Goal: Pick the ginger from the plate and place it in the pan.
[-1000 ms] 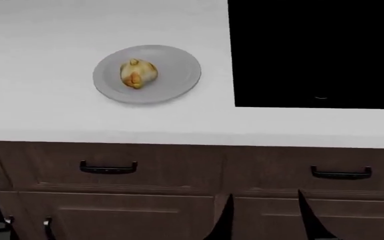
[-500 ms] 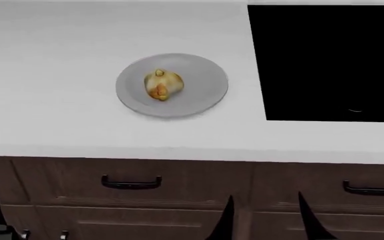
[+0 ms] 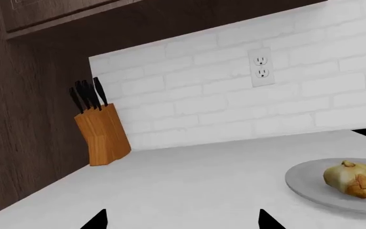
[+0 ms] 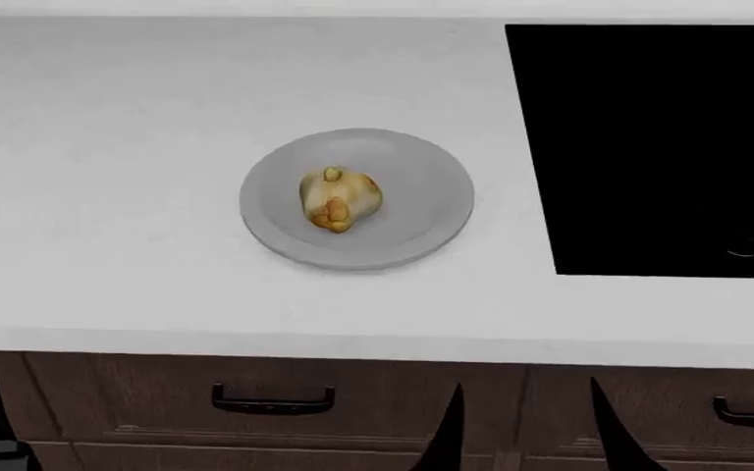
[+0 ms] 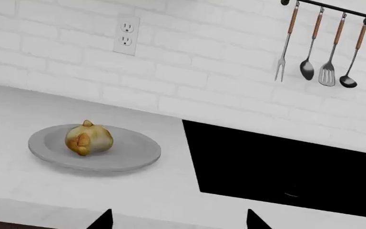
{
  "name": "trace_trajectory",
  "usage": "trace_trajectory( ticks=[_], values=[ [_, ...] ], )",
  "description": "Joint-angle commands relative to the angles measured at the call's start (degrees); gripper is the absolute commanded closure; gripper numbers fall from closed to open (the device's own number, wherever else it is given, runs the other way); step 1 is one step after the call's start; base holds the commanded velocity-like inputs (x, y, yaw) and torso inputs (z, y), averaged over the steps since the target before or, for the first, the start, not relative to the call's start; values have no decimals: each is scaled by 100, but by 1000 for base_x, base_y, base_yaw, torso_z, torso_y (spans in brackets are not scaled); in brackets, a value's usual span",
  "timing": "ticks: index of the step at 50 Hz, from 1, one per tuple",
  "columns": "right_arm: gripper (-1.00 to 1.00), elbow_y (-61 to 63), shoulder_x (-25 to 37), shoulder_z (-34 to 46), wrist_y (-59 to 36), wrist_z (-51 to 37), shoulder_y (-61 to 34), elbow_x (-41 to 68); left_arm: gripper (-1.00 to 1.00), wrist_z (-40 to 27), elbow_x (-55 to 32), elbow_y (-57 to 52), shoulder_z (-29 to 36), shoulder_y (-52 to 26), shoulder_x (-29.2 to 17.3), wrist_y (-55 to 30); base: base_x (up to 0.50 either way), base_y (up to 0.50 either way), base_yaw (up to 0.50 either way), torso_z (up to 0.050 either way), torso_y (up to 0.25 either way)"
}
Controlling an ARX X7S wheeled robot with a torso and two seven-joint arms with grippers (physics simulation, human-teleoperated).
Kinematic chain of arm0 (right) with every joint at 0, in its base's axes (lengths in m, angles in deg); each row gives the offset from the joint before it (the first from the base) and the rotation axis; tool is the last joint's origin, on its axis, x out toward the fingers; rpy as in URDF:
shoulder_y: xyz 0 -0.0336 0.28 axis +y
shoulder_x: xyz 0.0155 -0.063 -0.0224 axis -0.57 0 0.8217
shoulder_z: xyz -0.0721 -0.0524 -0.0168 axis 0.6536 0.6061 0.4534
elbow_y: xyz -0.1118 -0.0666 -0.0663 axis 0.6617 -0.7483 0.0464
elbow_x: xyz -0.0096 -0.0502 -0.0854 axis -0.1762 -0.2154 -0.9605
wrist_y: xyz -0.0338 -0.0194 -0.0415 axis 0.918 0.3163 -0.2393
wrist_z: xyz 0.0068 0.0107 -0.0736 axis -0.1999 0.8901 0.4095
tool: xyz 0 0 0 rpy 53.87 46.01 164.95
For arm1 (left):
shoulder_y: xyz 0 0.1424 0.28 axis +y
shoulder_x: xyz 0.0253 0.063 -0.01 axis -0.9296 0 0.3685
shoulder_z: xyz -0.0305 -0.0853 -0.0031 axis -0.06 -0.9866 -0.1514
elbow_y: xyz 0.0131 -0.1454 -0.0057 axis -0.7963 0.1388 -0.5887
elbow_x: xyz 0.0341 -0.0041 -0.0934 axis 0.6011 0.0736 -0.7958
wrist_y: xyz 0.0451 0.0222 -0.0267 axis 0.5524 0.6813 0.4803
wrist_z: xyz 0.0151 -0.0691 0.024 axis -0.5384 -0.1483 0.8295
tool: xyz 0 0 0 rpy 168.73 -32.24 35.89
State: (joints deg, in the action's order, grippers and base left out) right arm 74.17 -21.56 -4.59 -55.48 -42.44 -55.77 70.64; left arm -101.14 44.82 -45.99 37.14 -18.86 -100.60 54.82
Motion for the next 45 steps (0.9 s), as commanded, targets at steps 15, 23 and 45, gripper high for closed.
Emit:
trace_trajectory(
  ticks=[15,23,45],
  values=[
    [-100,-10,56,-28,105,-100,60,39,-100,-69,45,15,82,-7,-34,3,183,64,0,0,0],
    [-100,5,69,-28,77,-122,72,61,-100,-60,-59,-40,-20,7,-51,-9,183,90,0,0,0],
    [-100,75,133,-67,159,-171,167,139,-100,-134,49,9,73,32,-94,89,185,92,0,0,0]
  ],
)
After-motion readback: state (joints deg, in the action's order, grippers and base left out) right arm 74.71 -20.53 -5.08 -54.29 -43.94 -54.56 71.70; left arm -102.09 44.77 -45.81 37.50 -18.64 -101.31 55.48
